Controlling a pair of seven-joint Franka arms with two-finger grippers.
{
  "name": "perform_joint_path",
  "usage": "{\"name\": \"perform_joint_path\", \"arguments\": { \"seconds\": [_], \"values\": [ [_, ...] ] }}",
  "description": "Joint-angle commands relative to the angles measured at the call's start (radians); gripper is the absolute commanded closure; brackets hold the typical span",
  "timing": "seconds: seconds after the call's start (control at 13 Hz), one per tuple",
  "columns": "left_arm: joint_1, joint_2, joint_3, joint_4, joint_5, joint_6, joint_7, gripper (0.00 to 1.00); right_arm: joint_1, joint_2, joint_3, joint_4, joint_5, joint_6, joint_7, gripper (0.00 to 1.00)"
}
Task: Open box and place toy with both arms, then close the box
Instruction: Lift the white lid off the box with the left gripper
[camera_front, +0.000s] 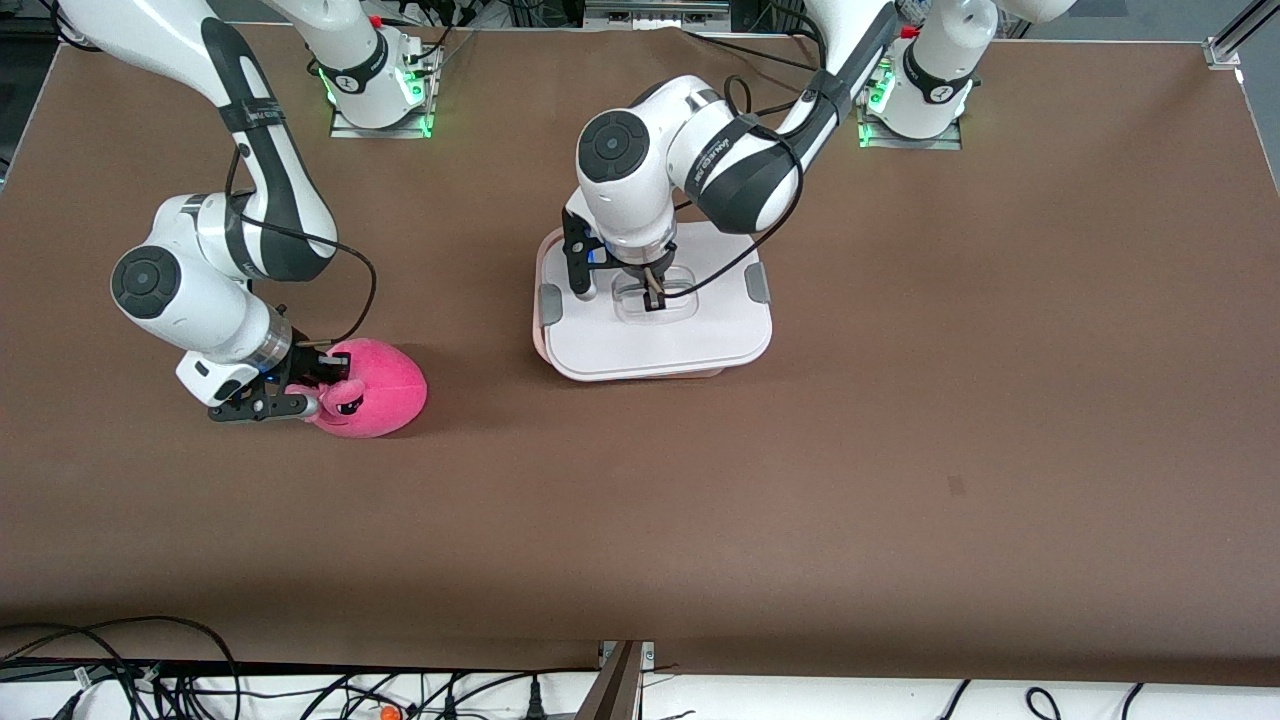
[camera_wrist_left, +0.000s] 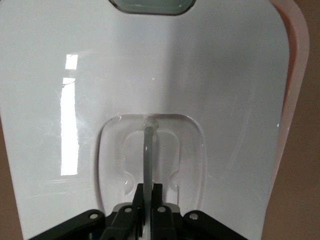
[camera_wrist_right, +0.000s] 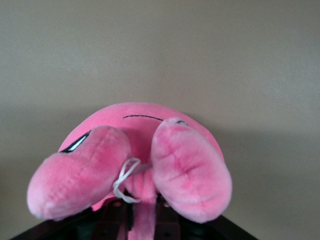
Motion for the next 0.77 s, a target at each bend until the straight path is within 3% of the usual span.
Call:
{"name": "perform_joint_path", "arguments": {
  "seconds": [0.0,0.31,0.69],
  "values": [
    [-0.004,-0.041,0.013,0.006,0.019,-0.048,0.018,1.00,-0.008,0.002,0.000,0.000,0.020,0.006,-0.037,1.00],
    [0.070,-0.050,0.019,0.043,0.006,-0.104,0.019,1.00,-0.006,-0.021,0.003,0.069,0.016,-0.087,-0.051,1.00],
    [0.281,-0.102,0.025,0.043,0.006,-0.173,0.012,1.00,0.015,-0.028,0.011,0.279,0.014,-0.401,-0.037,1.00]
  ]
}}
